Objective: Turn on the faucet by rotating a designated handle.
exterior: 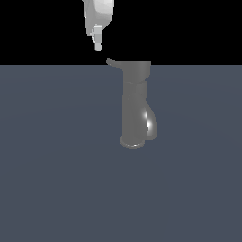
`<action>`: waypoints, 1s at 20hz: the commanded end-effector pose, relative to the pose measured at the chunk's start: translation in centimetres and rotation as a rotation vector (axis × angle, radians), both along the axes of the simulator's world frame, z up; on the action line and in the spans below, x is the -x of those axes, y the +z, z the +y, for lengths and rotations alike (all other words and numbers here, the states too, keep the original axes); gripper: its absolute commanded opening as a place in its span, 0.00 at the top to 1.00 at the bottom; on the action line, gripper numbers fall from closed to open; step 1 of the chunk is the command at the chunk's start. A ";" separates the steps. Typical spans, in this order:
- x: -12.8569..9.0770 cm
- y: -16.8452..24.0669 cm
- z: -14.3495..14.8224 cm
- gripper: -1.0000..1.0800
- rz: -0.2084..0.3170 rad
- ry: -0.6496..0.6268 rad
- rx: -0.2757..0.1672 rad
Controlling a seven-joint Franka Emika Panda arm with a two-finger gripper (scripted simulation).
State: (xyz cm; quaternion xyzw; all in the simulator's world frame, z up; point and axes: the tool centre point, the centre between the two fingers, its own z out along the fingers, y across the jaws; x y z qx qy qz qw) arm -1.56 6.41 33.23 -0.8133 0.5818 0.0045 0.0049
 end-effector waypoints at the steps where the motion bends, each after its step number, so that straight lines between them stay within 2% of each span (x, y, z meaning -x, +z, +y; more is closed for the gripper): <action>1: -1.3 -0.8 -0.6 1.00 0.000 -0.065 0.003; 11: -4.9 -2.9 -3.0 1.00 0.000 -0.254 0.012; 20: -5.9 -3.5 -3.9 1.00 0.000 -0.314 0.014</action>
